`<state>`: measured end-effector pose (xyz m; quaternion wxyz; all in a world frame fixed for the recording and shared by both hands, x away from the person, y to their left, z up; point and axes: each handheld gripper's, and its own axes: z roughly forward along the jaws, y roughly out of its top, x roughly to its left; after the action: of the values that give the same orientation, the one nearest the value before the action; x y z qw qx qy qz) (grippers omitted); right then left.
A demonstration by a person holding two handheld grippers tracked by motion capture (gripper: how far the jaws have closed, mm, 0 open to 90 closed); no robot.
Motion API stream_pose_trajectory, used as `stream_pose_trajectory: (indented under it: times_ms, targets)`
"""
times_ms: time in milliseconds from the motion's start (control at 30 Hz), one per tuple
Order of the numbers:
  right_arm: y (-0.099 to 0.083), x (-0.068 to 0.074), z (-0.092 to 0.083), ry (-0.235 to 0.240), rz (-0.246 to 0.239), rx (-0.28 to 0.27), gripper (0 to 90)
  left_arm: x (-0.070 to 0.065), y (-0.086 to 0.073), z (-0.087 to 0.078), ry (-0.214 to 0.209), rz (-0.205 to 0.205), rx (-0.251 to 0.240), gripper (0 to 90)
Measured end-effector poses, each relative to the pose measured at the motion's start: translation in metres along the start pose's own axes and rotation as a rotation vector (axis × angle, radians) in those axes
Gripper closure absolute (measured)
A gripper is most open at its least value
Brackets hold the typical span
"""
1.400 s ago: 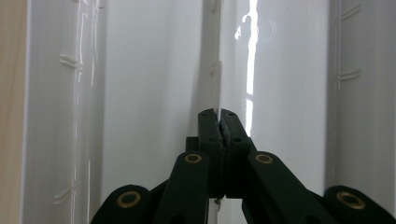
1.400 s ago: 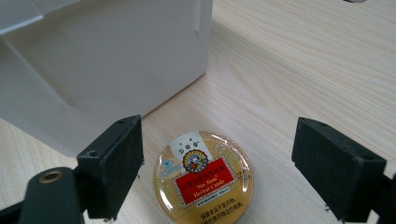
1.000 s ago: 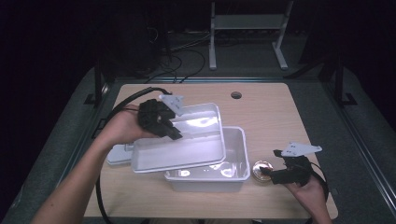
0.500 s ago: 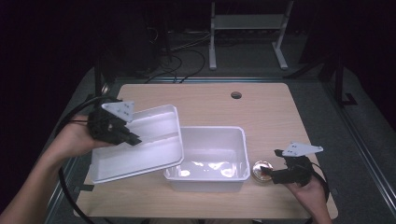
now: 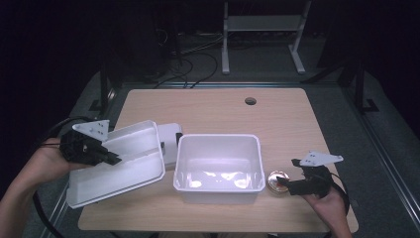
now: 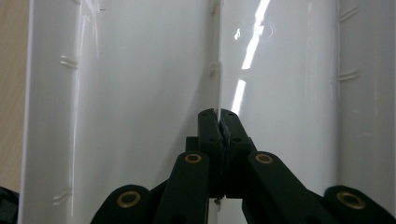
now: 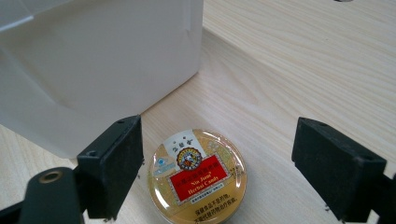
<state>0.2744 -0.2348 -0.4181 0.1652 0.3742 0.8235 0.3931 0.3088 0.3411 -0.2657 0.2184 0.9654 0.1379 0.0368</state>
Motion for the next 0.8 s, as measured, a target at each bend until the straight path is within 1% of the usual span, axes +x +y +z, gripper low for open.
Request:
stream_pose_trajectory:
  times_ms: [100,167,200,267,367,400,500,633,800]
  targets:
    - [0.000,0.000,0.000,0.000,0.001,0.002,16.1,0.000,-0.008,0.012,-0.005,0.005,0.031,89.3]
    - [0.000,0.000,0.000,-0.002,0.000,0.001,16.1,0.000,-0.012,0.019,-0.017,0.012,0.039,89.3]
    - [0.000,0.000,0.000,-0.002,0.000,0.001,16.1,-0.001,-0.014,0.024,-0.020,0.010,0.035,89.3]
    - [0.000,0.000,0.000,-0.002,0.000,0.002,16.0,-0.002,-0.017,0.035,-0.037,0.015,0.049,89.3]
    - [0.000,-0.001,0.000,-0.003,-0.001,0.003,16.0,-0.004,-0.020,0.052,-0.052,0.025,0.070,89.3]
    - [-0.001,-0.001,0.000,-0.003,-0.002,0.002,16.0,-0.005,-0.022,0.057,-0.050,0.023,0.075,89.3]
    - [-0.001,-0.001,-0.001,-0.006,-0.001,0.001,16.0,-0.006,-0.026,0.073,-0.070,0.028,0.092,89.2]
    - [-0.001,-0.001,-0.001,-0.007,0.000,0.003,16.0,-0.009,-0.029,0.091,-0.096,0.044,0.123,89.3]
    - [-0.001,-0.001,0.000,-0.006,-0.004,0.006,16.0,-0.013,-0.031,0.108,-0.121,0.060,0.137,89.3]
